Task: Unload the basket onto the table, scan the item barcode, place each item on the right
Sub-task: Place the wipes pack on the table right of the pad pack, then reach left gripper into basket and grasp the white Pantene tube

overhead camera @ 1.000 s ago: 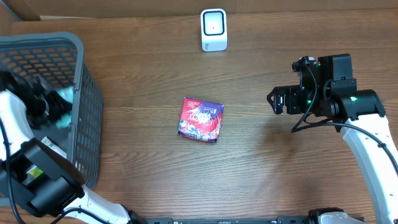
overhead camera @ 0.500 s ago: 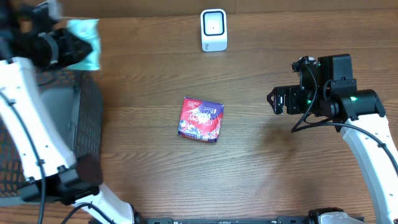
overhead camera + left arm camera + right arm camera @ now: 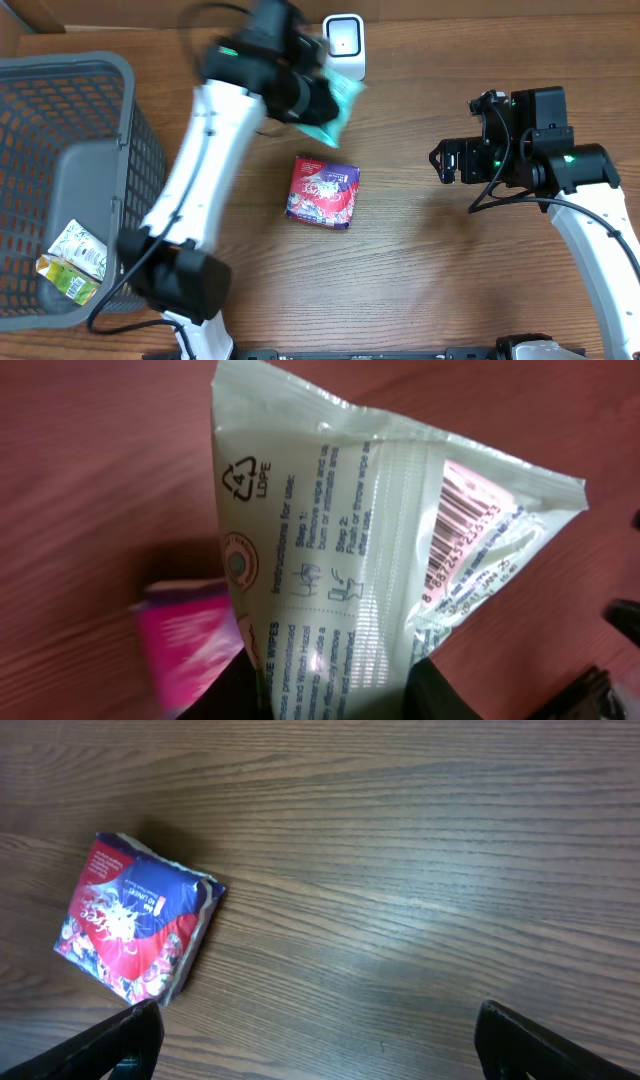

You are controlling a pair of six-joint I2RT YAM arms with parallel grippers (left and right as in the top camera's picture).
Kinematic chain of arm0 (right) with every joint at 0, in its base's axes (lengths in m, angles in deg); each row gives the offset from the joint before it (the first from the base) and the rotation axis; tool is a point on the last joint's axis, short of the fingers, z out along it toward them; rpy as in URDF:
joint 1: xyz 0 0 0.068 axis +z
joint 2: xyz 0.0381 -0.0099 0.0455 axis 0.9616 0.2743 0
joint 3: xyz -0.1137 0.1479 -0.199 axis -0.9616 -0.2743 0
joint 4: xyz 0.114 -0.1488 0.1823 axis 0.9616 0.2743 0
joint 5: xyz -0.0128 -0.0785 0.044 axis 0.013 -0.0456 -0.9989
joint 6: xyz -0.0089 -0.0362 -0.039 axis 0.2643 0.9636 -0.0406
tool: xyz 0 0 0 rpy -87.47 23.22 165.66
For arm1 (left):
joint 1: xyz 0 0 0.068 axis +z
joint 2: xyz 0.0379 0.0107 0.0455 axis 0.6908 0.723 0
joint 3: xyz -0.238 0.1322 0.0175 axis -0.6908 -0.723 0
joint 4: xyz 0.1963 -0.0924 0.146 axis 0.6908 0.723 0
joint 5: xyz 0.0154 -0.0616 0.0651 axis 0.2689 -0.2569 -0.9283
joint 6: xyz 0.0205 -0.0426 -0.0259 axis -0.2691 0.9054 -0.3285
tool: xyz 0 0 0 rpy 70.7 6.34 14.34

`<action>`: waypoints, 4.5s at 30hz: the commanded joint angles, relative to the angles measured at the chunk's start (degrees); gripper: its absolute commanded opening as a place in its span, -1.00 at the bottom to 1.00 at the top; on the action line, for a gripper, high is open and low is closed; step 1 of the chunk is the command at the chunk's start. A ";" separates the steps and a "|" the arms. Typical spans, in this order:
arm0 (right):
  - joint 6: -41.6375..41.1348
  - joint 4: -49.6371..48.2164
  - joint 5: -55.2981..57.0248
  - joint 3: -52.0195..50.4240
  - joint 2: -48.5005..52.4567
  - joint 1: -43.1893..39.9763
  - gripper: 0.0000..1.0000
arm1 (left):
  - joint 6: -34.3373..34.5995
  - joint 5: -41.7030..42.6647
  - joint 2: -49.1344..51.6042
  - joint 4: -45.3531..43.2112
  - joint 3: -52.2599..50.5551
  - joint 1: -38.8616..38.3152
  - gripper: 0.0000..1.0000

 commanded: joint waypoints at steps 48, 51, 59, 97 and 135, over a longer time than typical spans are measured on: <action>0.24 -0.28 -0.44 1.09 0.11 0.31 1.00 | 6.82 -13.35 -16.81 26.95 11.02 53.00 1.00; 0.24 -0.28 -0.44 1.09 0.11 0.31 1.00 | 7.87 -15.39 -19.91 23.85 2.64 56.13 1.00; 0.22 -0.26 -0.44 1.09 0.11 0.31 1.00 | 10.86 -19.65 -27.93 10.97 -21.09 60.35 1.00; 0.24 -0.28 -0.44 1.09 0.11 0.31 1.00 | 19.76 -30.53 -26.53 -26.62 -66.40 61.42 0.36; 0.24 -0.28 -0.44 1.09 0.11 0.31 1.00 | 20.09 -17.84 -26.14 -10.19 -40.37 61.37 0.99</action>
